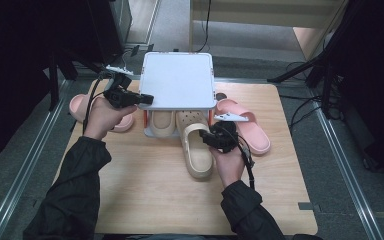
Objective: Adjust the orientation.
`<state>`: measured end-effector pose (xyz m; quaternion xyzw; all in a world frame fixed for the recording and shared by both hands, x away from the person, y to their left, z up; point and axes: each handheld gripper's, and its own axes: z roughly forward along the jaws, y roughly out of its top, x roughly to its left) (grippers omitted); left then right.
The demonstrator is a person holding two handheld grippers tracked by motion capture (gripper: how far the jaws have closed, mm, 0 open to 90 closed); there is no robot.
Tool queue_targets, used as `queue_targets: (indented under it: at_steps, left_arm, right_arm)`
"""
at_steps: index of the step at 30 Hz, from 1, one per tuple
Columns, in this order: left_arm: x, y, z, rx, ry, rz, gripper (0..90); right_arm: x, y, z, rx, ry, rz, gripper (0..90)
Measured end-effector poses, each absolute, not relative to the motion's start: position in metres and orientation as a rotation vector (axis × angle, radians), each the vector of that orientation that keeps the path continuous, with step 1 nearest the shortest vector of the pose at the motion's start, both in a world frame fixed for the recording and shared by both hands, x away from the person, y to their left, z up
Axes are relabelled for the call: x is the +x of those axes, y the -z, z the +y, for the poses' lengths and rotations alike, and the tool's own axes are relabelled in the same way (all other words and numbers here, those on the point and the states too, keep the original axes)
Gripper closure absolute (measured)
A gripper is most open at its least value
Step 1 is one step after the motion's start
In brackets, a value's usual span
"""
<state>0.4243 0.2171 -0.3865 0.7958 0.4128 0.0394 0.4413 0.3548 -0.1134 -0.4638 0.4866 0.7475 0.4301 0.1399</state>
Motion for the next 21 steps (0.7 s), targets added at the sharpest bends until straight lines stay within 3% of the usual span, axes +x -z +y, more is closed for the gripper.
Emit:
queue_targets:
  at_steps: [10,18,21]
  left_arm:
    - [0.424,0.386,0.217,1.977,-0.101,1.029,87.1]
    - [0.424,0.386,0.217,1.977,-0.099,1.028,87.1]
    - [0.424,0.386,0.217,1.977,-0.102,1.029,87.3]
  right_arm:
    - [0.335,0.452,-0.125,1.351,-1.253,2.233,52.9]
    - [0.318,0.453,-0.133,1.282,-1.288,2.316,82.1]
    - [0.312,0.457,-0.133,1.259,-1.278,2.330,85.6]
